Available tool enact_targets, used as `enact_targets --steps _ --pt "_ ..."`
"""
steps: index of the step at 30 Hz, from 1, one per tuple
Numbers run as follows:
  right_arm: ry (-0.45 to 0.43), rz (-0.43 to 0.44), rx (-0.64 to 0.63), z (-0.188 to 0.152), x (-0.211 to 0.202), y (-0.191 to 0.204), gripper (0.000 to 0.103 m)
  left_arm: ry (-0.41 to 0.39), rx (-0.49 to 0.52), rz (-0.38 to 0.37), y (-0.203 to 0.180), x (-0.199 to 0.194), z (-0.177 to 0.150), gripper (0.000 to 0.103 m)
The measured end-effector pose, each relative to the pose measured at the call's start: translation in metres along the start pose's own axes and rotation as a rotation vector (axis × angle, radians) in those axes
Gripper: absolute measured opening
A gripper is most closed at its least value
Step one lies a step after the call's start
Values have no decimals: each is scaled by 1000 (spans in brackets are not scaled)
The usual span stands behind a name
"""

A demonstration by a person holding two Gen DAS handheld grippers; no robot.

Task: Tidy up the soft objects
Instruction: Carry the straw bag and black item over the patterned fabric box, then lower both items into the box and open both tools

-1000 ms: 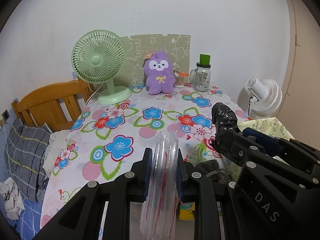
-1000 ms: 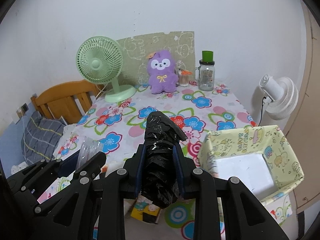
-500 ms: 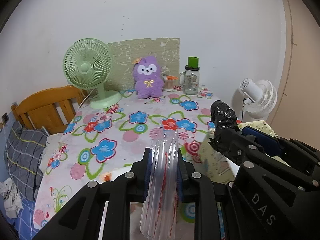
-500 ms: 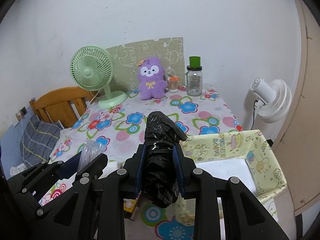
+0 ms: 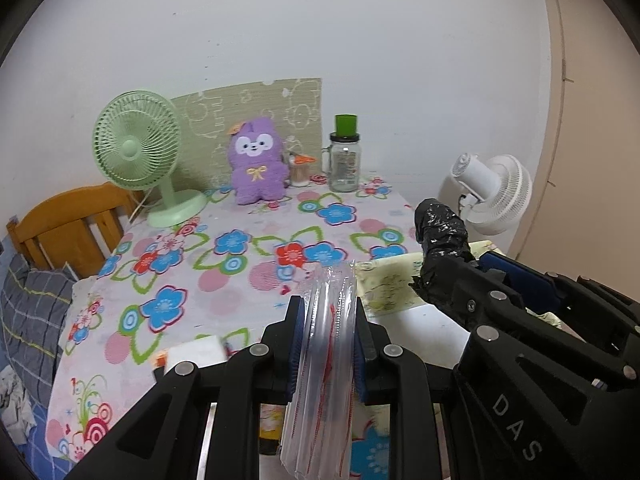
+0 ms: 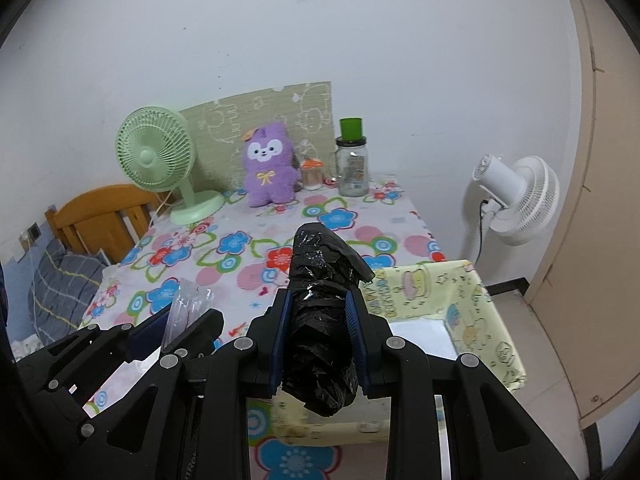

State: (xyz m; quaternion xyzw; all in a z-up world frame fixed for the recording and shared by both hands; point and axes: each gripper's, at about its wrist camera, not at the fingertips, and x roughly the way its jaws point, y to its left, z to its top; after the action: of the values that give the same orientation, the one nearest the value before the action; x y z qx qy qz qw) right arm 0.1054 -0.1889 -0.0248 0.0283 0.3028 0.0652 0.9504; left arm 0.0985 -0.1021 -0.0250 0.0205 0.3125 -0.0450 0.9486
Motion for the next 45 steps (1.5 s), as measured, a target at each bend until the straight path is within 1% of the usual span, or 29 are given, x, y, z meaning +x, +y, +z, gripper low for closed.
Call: enact_targets --steps 7,14,21,27,29,30,31,32,33,34,35,37,38,39,40,41,43,45 --pt "-6 -27 30 -1 0 -24 31 1 26 -30 -22 9 3 20" --pt "4 -65 59 -3 8 -52 31 28 50 -71 -47 27 4 20" --pt "38 -90 82 -8 22 -74 31 69 59 -89 -65 50 2 20" --pt "77 -89 83 -12 37 -84 31 105 53 -84 -70 71 0 23" --pt "93 -85 87 -13 43 -86 31 117 54 -75 -71 76 0 27" --pt "102 -82 90 -14 46 -87 31 121 56 -69 -71 78 0 33" --pt "105 -81 92 -14 48 -87 31 123 57 -62 -71 79 0 37" --pt "111 -76 95 -15 51 -87 31 125 60 -52 -70 81 0 39" --pt "115 -74 97 -15 53 -87 33 126 60 -48 -70 82 0 43" --pt "121 -71 100 -16 55 -88 34 129 59 -43 -69 84 0 53" --pt "124 -76 102 -16 57 -88 35 136 57 -34 -68 86 0 59" --pt "130 -79 106 -15 59 -89 48 136 56 -57 -68 86 1 67" --pt "131 -78 118 -15 59 -91 58 139 53 -67 -68 86 1 69" --pt "126 -81 129 -14 59 -93 66 139 52 -81 -69 85 2 75" --pt "122 -82 137 -13 59 -94 70 139 53 -94 -69 85 2 81" --pt "120 -82 142 -13 59 -95 73 137 53 -103 -71 83 2 83" --pt "116 -90 143 -13 58 -95 74 131 62 -98 -73 81 3 87" --pt "117 -100 140 -13 56 -95 75 127 70 -96 -74 78 3 89"
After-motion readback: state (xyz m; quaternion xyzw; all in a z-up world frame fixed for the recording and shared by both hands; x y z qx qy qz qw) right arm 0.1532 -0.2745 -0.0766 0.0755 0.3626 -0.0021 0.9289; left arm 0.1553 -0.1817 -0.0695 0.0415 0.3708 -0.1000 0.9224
